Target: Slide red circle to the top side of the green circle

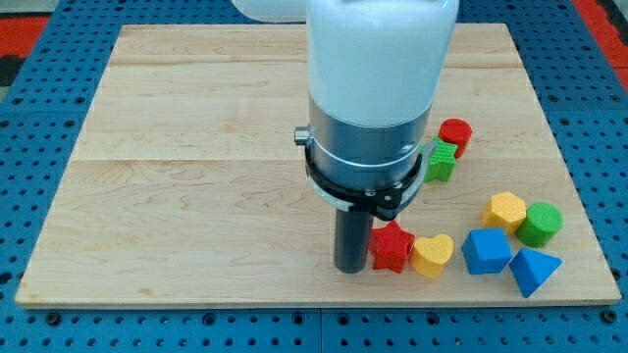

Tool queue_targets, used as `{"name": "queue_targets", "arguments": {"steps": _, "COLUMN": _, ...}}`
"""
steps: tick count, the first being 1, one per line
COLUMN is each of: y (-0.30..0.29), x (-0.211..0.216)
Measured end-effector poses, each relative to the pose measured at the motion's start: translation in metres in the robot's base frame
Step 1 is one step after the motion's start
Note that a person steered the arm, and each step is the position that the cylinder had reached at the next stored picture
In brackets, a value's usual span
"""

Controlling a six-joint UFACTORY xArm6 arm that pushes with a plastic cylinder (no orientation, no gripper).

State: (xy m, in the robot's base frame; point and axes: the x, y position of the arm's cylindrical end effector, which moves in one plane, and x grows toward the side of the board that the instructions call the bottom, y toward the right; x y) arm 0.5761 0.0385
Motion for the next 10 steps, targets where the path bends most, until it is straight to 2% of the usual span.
{"name": "queue_targets", "arguments": {"steps": 2, "y": 0.072, "x": -0.012}}
{"name": "queue_targets", "arguments": {"steps": 3, "y": 0.07, "x": -0.006}}
{"name": "queue_targets", "arguments": {"steps": 4, "y": 0.007, "x": -0.008}}
{"name": "queue_targets", "arguments": {"steps": 5, "y": -0.054, "x": -0.062}}
{"name": "queue_targets", "arguments": {"steps": 6, "y": -0.053, "x": -0.138}}
{"name": "queue_targets", "arguments": {"steps": 8, "y": 0.036, "x": -0.23}}
{"name": "queue_targets", "arguments": {"steps": 9, "y": 0.099, "x": -0.256}}
{"name": "queue_targets", "arguments": {"steps": 10, "y": 0.148, "x": -0.235}}
